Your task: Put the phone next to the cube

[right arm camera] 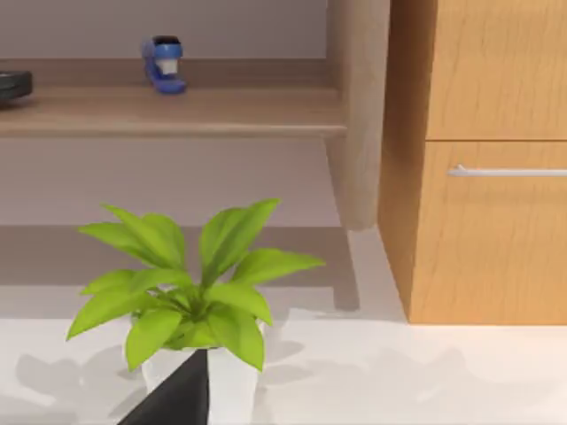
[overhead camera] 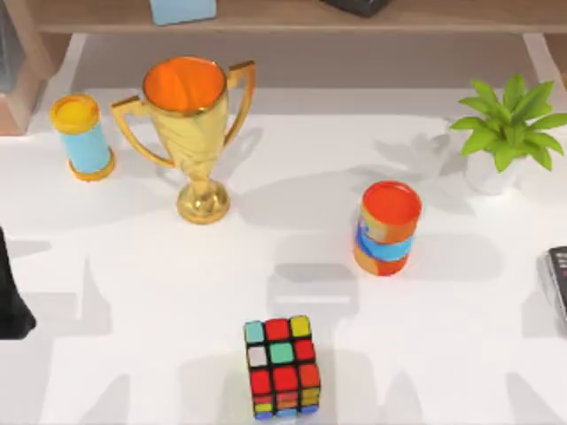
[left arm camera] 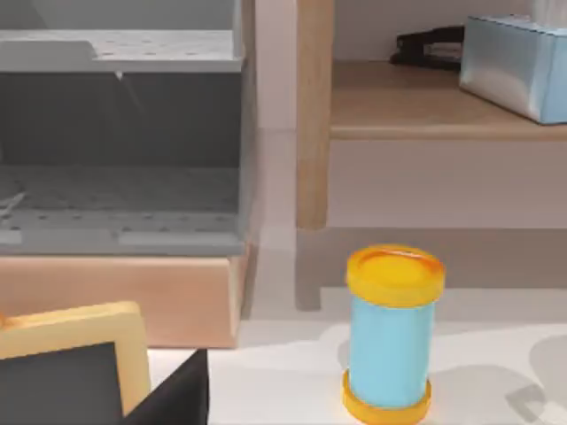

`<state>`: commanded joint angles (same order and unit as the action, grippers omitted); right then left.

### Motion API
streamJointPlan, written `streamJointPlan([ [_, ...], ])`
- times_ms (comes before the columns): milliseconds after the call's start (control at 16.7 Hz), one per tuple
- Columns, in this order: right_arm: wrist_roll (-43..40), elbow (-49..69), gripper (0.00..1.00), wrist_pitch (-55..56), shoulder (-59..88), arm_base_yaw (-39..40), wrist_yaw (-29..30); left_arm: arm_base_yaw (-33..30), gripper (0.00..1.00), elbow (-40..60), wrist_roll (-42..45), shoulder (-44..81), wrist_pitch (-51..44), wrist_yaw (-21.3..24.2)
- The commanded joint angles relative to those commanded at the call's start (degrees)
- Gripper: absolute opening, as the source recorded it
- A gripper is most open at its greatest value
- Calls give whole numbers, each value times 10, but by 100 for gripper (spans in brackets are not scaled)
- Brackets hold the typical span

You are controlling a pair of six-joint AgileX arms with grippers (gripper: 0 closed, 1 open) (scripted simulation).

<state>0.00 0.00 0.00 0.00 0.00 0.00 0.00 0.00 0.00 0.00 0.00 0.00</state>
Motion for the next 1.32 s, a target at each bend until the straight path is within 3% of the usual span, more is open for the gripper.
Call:
streamJointPlan([
  [240, -11, 16, 100, -11, 17, -5, 0, 0, 100, 0, 0, 0, 0, 0],
  [480, -73, 104, 100, -70, 125, -34, 1, 0, 100, 0, 0, 0, 0, 0],
  [1320, -429, 600, 100, -428, 911, -200, -2, 0, 100, 0, 0, 0, 0, 0],
])
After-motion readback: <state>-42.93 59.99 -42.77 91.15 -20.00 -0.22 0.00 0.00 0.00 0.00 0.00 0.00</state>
